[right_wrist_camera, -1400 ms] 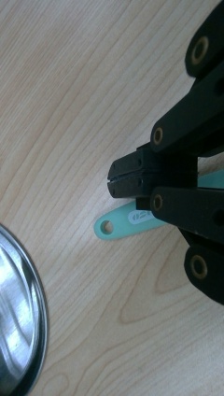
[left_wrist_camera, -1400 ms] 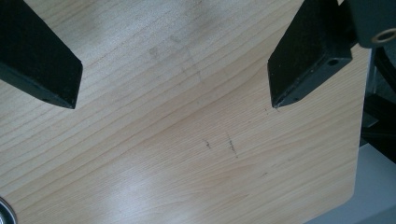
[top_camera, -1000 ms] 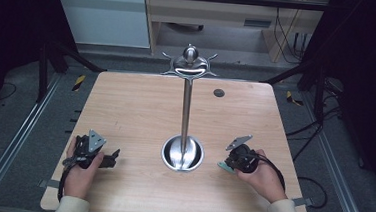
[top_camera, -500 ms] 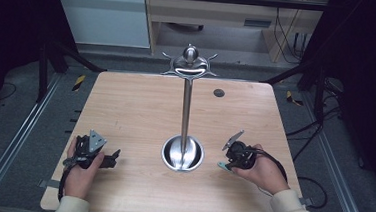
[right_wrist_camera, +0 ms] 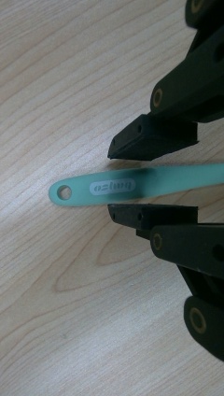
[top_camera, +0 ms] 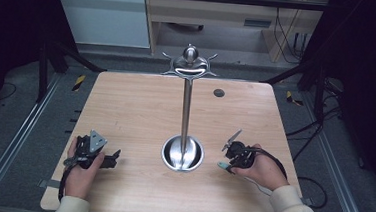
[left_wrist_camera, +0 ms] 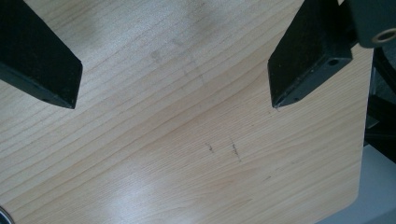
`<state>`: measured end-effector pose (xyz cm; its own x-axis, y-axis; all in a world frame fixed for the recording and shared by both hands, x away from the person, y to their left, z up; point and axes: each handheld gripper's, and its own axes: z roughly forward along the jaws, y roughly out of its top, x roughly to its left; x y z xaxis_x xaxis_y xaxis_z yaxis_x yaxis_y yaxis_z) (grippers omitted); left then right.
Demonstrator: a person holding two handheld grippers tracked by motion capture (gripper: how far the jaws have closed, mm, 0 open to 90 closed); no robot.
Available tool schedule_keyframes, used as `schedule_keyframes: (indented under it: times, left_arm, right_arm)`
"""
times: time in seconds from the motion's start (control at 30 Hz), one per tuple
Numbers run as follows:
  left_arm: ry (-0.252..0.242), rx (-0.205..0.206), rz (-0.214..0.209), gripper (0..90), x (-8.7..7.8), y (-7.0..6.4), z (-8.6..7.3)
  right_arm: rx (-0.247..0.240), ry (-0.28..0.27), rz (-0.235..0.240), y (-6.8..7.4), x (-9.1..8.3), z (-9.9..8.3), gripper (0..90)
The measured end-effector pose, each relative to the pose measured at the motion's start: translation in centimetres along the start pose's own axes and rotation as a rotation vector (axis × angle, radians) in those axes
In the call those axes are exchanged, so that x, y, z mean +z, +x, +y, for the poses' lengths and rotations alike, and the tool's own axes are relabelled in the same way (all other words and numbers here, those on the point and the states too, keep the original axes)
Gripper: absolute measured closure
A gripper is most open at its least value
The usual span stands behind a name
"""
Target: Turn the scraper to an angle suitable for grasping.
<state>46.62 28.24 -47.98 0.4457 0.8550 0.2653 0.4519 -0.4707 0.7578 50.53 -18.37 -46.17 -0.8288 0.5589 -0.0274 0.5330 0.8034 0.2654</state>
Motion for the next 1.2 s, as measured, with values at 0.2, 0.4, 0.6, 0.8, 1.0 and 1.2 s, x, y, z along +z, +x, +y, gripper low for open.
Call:
schedule_keyframes:
  times: [0.2,0.4,0.6,0.8,1.0,1.2]
  left_arm:
    - [0.0,0.001,-0.002,2.8,0.0,0.0,0.0]
    - [0.0,0.001,-0.002,2.8,0.0,0.0,0.0]
    - [-0.002,0.002,-0.001,2.8,0.0,0.0,0.0]
    - [-0.002,0.002,-0.003,2.8,0.0,0.0,0.0]
    - [-0.002,0.002,-0.002,2.8,0.0,0.0,0.0]
    - [-0.001,0.005,-0.001,2.8,0.0,0.0,0.0]
  right_arm:
    - [-0.019,0.023,0.019,-0.1,0.1,0.5,67.5]
    - [-0.035,0.059,0.027,-0.2,0.2,1.0,68.1]
    - [-0.034,0.073,0.042,-0.2,0.4,1.2,68.8]
    - [-0.04,0.085,0.045,-0.4,0.7,1.2,69.9]
    - [-0.036,0.08,0.058,-0.6,0.8,1.2,71.9]
    - [-0.046,0.079,0.047,-0.4,0.8,1.2,72.5]
